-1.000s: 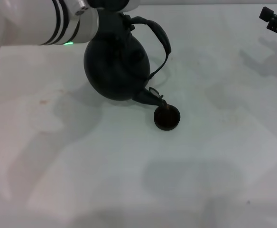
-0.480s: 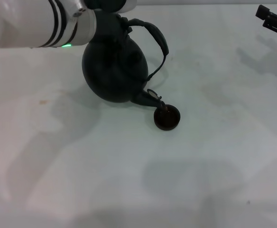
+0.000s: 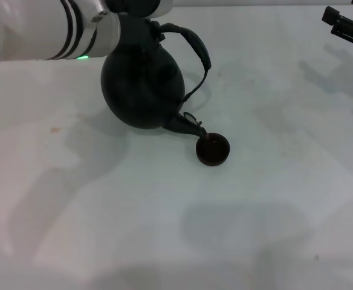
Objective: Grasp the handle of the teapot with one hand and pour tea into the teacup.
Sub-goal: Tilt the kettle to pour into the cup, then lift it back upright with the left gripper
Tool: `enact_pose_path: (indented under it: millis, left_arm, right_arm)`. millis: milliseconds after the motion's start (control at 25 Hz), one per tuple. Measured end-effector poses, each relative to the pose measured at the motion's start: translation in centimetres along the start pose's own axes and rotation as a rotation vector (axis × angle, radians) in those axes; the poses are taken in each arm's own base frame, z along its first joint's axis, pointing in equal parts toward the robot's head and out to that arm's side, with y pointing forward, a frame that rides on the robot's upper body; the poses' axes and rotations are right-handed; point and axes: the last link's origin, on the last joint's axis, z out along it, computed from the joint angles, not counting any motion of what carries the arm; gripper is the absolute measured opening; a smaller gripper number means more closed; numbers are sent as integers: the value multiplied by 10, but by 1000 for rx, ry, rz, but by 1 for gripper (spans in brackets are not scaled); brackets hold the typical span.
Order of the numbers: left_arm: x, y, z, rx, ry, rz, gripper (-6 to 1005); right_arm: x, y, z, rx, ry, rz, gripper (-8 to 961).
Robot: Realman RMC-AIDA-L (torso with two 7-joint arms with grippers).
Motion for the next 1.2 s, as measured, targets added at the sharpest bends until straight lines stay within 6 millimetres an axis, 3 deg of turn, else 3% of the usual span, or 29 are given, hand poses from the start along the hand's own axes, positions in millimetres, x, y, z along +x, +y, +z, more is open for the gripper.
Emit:
enact_pose_path:
  millis: [680,1000,1200]
  left_arm:
    - [3,1,0,0,1,11,127]
    - [0,0,-1,-5,14,-57,126]
    - [-9,-10,-12,-15,69,-171,126]
  right_arm:
    - [0,-1,0,5,0,0,868]
    - [1,-2,-1,15,6,0,868]
    - [2,-3,-1,18,11,1,868]
